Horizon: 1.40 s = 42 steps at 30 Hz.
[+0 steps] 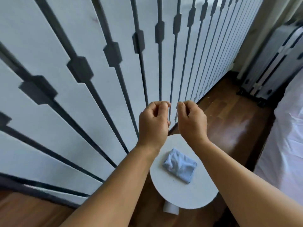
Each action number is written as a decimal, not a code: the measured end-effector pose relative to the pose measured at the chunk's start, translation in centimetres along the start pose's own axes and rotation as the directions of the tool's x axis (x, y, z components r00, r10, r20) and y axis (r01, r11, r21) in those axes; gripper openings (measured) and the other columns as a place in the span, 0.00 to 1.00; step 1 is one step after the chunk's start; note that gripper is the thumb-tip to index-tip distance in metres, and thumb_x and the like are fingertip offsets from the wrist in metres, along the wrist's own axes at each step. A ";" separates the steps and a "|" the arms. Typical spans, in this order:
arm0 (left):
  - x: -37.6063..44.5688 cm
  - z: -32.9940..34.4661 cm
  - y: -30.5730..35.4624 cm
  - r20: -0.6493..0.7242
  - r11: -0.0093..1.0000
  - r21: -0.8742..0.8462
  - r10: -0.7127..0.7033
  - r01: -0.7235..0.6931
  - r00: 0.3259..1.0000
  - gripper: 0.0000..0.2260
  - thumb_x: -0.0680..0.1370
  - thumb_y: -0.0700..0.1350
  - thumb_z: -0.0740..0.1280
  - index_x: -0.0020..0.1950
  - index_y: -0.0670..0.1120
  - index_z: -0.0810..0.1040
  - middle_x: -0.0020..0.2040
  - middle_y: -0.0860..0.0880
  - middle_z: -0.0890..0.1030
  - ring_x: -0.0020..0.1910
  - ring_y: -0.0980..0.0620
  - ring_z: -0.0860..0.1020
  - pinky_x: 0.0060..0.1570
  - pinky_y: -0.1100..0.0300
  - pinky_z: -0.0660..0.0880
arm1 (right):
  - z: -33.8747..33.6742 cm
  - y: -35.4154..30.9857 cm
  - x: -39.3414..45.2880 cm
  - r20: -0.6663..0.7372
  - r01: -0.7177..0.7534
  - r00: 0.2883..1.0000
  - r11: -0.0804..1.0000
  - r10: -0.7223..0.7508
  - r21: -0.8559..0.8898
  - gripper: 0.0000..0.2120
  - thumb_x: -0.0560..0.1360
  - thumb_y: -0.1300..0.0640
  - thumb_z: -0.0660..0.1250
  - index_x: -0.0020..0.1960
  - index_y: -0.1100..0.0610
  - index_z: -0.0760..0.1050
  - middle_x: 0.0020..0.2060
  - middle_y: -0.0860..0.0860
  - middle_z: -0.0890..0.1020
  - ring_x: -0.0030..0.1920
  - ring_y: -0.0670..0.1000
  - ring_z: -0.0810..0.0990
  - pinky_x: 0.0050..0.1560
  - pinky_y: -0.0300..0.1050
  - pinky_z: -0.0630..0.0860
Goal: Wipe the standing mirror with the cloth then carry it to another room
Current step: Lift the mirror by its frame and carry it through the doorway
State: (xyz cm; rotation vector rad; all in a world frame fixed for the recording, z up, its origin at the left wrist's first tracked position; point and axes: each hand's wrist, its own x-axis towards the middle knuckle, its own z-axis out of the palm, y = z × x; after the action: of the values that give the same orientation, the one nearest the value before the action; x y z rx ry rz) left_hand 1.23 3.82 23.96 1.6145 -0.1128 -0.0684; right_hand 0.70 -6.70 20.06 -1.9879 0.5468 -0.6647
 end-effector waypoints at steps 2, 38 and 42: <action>-1.3 -1.5 4.3 -0.045 0.996 -0.018 0.089 -0.089 0.995 0.06 0.78 0.46 0.62 0.45 0.50 0.78 0.23 0.57 0.72 0.24 0.60 0.69 0.28 0.64 0.72 | -2.1 -4.9 -0.2 -0.014 0.066 0.998 0.995 -0.065 0.072 0.13 0.76 0.50 0.59 0.37 0.56 0.72 0.27 0.50 0.76 0.31 0.52 0.74 0.33 0.47 0.70; -25.8 -48.2 28.4 -0.795 0.956 0.285 0.273 -0.063 0.542 0.27 0.77 0.52 0.62 0.74 0.49 0.59 0.74 0.46 0.63 0.69 0.48 0.67 0.58 0.57 0.68 | 4.4 -44.8 -21.4 0.314 0.253 0.881 0.912 -0.355 0.322 0.29 0.76 0.48 0.58 0.74 0.51 0.51 0.73 0.54 0.58 0.71 0.60 0.54 0.68 0.60 0.55; -24.3 -49.5 27.6 -0.800 0.973 0.232 0.184 0.010 0.571 0.28 0.77 0.53 0.60 0.74 0.44 0.58 0.73 0.43 0.64 0.70 0.43 0.65 0.63 0.49 0.64 | 5.2 -43.4 -19.7 0.346 0.129 0.912 0.955 -0.220 0.267 0.31 0.77 0.45 0.57 0.75 0.53 0.48 0.74 0.55 0.55 0.73 0.59 0.51 0.69 0.59 0.53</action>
State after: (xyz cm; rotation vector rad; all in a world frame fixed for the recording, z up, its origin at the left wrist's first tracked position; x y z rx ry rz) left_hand -18.10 54.49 53.25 1.6996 0.5534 0.8149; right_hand -6.12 28.73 51.58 -1.8817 0.0521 -0.4182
